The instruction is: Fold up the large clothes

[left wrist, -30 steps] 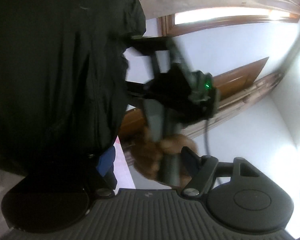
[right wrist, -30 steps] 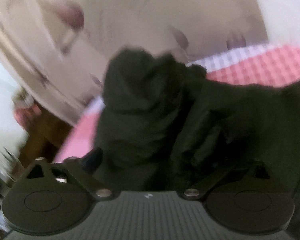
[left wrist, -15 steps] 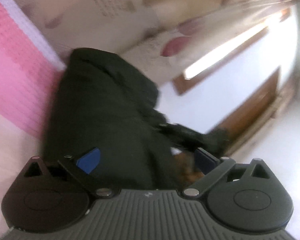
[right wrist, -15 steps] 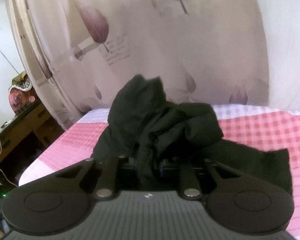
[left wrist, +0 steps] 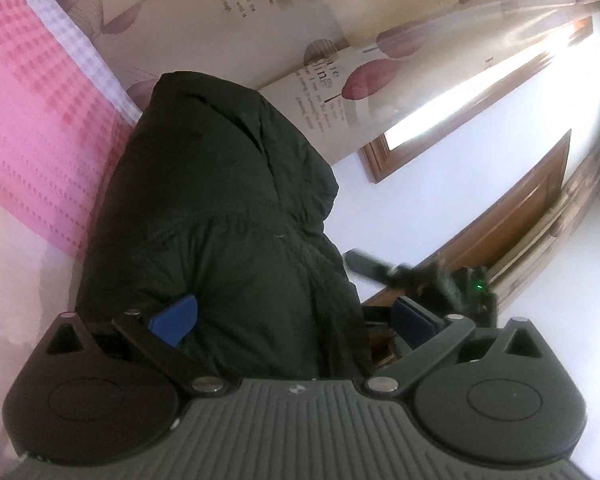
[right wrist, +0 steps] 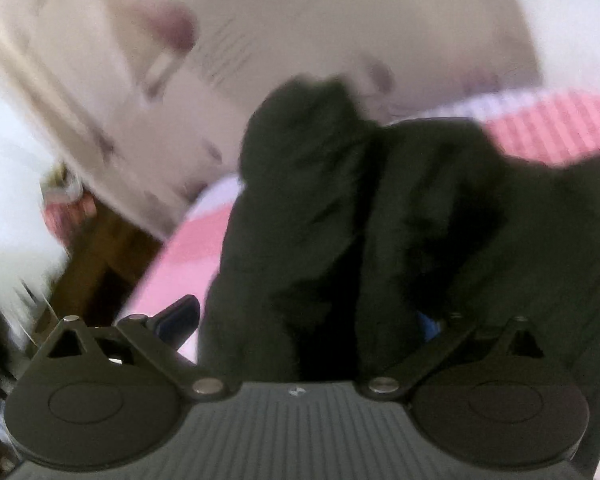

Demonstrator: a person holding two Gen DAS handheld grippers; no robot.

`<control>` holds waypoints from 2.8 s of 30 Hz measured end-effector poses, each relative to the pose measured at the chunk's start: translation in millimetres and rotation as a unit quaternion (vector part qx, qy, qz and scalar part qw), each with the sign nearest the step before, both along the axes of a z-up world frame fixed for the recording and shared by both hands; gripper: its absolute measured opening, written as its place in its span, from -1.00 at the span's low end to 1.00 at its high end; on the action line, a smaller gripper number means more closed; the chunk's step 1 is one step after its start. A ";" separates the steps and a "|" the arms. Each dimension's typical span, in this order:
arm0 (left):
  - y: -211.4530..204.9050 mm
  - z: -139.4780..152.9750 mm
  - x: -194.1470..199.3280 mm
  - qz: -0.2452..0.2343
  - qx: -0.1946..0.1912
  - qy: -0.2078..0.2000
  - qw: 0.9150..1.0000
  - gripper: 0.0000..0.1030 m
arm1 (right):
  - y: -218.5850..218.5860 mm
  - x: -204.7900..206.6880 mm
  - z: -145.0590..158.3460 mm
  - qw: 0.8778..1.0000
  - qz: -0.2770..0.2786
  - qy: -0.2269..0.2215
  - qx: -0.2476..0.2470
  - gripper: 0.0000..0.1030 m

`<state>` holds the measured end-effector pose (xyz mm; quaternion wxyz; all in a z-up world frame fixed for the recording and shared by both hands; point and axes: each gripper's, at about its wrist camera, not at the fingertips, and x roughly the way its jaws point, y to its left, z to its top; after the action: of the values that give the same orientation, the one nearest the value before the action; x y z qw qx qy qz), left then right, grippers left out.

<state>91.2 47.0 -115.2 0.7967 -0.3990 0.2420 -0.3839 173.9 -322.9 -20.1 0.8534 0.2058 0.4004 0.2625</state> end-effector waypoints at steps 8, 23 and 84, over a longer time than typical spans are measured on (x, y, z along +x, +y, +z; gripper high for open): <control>17.5 19.8 -11.0 0.032 -0.003 0.006 0.999 0.98 | 36.9 -13.7 45.9 0.984 0.029 -0.128 -0.119 -0.46; -56.5 41.9 -1.4 -0.037 0.044 -0.029 0.998 0.99 | -168.8 -97.6 1.9 0.982 -0.159 -0.106 0.015 -0.53; -145.5 12.2 20.2 -0.100 0.194 -0.122 0.968 0.84 | -71.4 37.7 -45.9 0.953 -0.109 -0.137 -0.246 0.27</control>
<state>111.4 -98.5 -103.0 0.8400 -0.1607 0.2516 -0.4530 211.5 -394.3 -66.0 0.9476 -0.0054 0.3073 0.0868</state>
